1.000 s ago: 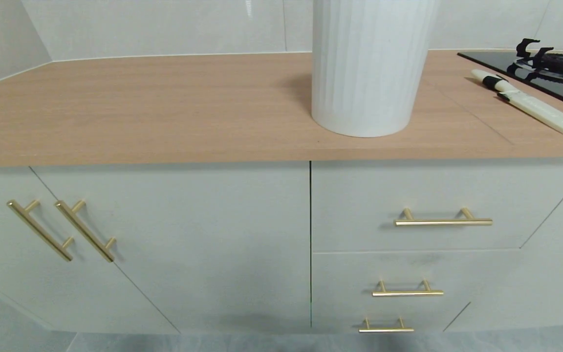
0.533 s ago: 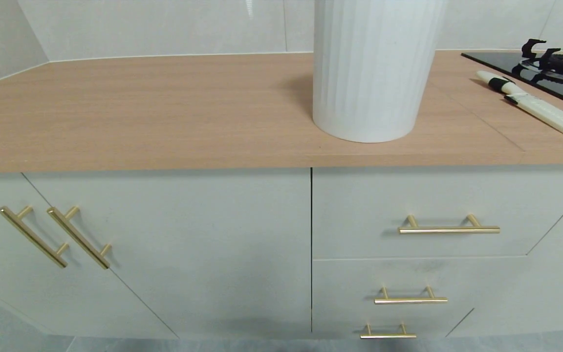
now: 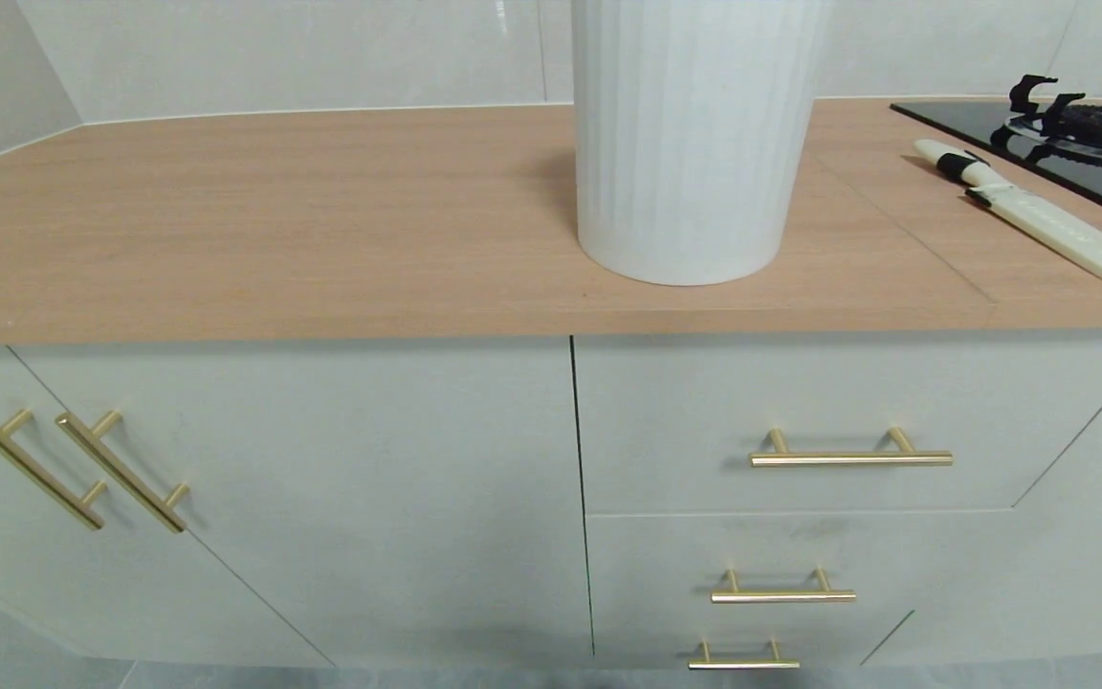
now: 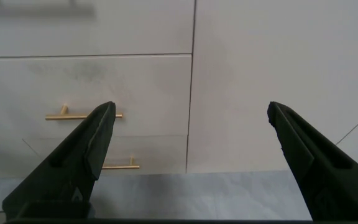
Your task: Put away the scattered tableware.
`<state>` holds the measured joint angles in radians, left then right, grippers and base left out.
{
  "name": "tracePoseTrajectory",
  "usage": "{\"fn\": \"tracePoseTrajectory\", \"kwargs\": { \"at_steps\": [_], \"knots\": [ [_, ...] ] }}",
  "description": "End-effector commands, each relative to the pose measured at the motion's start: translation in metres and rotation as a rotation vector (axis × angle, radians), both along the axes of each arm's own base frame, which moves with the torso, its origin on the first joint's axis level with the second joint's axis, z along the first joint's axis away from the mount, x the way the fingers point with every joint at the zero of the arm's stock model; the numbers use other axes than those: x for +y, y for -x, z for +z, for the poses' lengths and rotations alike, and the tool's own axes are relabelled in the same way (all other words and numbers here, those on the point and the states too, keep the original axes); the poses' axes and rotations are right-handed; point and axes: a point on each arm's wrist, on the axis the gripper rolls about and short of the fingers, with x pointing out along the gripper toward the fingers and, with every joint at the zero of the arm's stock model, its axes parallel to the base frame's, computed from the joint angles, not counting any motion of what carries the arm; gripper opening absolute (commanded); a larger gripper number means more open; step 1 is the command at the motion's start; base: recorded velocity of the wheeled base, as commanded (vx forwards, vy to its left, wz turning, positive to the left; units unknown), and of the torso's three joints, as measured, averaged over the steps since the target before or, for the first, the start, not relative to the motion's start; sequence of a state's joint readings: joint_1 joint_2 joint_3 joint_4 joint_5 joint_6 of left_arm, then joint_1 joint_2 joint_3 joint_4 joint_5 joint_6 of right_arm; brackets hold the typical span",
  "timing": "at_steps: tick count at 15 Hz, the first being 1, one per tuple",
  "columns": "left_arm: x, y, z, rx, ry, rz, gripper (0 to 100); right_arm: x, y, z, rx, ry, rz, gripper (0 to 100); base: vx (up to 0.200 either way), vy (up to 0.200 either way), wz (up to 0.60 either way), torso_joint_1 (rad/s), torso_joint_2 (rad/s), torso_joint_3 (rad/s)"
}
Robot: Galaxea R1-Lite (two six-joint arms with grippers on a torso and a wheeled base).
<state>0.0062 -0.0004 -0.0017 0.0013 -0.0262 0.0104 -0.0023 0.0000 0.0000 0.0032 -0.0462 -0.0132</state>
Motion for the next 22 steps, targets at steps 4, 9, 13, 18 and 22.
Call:
{"fn": "tracePoseTrajectory", "kwargs": {
  "at_steps": [4,9,13,18,22],
  "knots": [
    [0.0000,0.0000,-0.0001,0.001,0.000,0.000,100,0.0000,-0.0001,0.0000,0.001,0.001,-0.001,100,0.200,0.000,0.00,-0.001,0.00,0.006],
    [0.0000,0.0000,-0.0001,0.001,0.000,0.000,100,0.0000,-0.0001,0.0000,0.001,0.001,-0.001,100,0.040,0.000,0.00,0.000,0.00,0.000],
    [0.0000,0.0000,-0.0001,0.001,0.000,0.000,100,0.0000,-0.0001,0.0000,0.002,0.002,0.001,100,0.000,0.000,0.00,0.015,-0.03,-0.007],
    [0.0000,0.0000,-0.0001,0.001,0.000,0.000,100,0.0000,-0.0001,0.0000,0.002,0.002,0.001,100,0.000,0.000,0.00,0.155,-0.27,-0.232],
    [0.0000,0.0000,-0.0001,0.001,0.000,0.000,100,0.0000,-0.0001,0.0000,0.002,0.002,0.001,100,0.000,0.000,0.00,0.095,-0.58,-0.254]
  ]
}}
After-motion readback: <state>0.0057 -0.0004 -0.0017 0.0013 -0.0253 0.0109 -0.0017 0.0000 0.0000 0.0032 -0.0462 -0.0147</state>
